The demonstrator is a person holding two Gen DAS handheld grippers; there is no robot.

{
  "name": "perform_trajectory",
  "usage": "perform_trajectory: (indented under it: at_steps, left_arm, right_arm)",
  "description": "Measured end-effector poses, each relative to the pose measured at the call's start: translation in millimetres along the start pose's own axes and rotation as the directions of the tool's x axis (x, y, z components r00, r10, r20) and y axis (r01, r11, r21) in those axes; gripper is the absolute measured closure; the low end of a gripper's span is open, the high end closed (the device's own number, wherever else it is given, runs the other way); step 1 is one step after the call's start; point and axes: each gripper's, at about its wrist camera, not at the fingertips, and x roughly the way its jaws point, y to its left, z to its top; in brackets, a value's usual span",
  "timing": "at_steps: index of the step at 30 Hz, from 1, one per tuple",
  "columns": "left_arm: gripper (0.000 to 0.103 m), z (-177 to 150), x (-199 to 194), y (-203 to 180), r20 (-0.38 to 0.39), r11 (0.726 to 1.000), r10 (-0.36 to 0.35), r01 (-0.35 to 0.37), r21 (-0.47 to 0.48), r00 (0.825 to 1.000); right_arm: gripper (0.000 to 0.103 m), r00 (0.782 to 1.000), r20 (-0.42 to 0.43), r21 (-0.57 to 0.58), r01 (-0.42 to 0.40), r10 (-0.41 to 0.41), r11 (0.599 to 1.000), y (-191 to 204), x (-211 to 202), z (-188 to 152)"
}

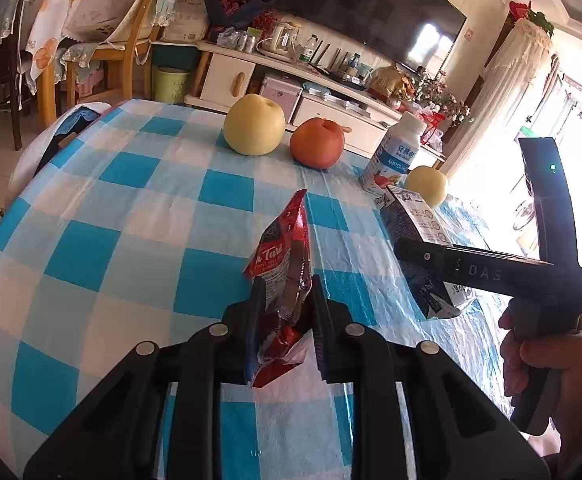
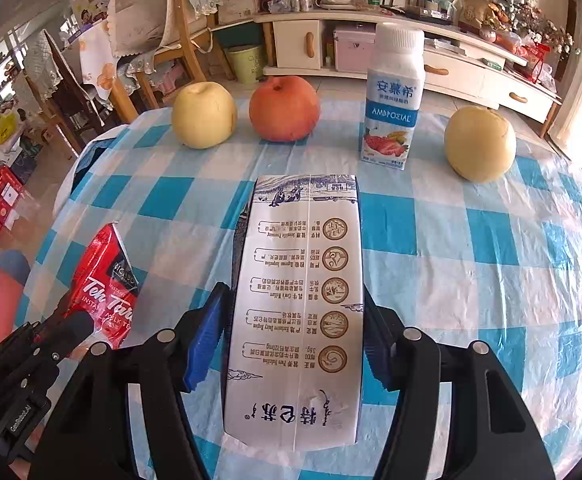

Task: Collect trash
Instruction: 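Grasp blue-and-white milk carton with right gripper while left holds red bag, then carry red bag and milk carton toward the pink bucket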

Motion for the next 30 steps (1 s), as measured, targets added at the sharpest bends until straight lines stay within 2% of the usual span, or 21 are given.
perform_trajectory:
  at_steps: [8,19,30]
  left_arm:
    - [0.088,-1,-21,3,0.026,1.000,0.005,-0.005,0.016,1.000]
    - [0.089,-21,-57,15,0.025,1.000,0.017,-0.017,0.009,1.000]
    - [0.090,-42,-106,26,0.050,1.000,0.023,-0.023,0.004,0.998]
  right_arm:
    - [0.041,0.998,0.062,-0.029,-0.025,0.027,0.999,19,-36,-4]
    - [0.040,0.986,0.140,-0.059,-0.081,0.089,0.995,49,-78,-18]
    - [0.041,0.980,0.116,-0.104,-0.150,0.162,0.983,87,-89,-50]
